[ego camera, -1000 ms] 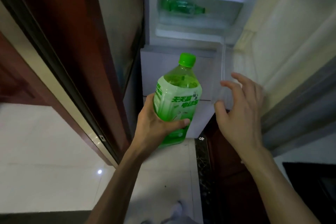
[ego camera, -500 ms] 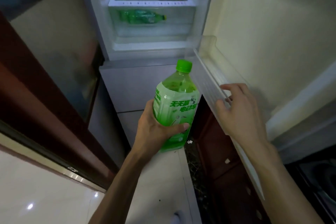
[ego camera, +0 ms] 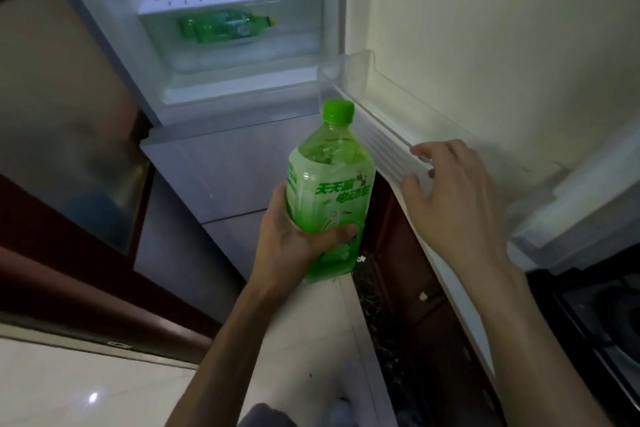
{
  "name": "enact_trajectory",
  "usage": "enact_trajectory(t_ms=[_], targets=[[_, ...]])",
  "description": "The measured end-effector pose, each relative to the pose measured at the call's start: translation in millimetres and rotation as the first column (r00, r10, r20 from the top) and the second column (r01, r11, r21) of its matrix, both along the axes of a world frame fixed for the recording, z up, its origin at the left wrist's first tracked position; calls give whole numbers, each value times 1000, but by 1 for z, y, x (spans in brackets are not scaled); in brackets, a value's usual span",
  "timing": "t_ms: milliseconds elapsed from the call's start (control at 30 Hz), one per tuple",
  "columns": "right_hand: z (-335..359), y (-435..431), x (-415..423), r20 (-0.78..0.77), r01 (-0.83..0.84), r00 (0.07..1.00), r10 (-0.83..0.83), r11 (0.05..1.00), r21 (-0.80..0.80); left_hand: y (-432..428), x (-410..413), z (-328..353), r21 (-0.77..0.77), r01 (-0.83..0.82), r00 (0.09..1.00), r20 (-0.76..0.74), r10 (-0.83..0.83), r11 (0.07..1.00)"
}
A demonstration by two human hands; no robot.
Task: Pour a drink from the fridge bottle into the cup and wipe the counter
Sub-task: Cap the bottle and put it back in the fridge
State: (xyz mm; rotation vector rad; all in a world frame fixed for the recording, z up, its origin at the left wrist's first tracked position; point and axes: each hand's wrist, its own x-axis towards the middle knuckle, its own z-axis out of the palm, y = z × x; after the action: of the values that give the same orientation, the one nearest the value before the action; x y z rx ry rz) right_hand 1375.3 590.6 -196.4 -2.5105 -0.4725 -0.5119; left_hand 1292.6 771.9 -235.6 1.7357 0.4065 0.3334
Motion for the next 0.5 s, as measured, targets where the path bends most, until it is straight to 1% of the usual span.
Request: enact_trajectory(t_ms=[67,200,367,433,500], targets=[[0,-6,2,6,5,1000,-5,1000,-12,0,6,2,7,12,1000,0,-12,1000],[3,-14,11,-12,-16,1000,16,1000,17,1,19,6,12,18,999,26,-19,1000],[9,-1,24,-17,-69,997,72,992,108,13,34,9,65,8,997,73,-13,998],[19,13,31,-9,-127,991,131,976,176,22,40,12,78,6,995,95,-13,997],[32,29,37,-10,-220,972,234,927,305,33,47,14,89,2,993,118,-12,996]])
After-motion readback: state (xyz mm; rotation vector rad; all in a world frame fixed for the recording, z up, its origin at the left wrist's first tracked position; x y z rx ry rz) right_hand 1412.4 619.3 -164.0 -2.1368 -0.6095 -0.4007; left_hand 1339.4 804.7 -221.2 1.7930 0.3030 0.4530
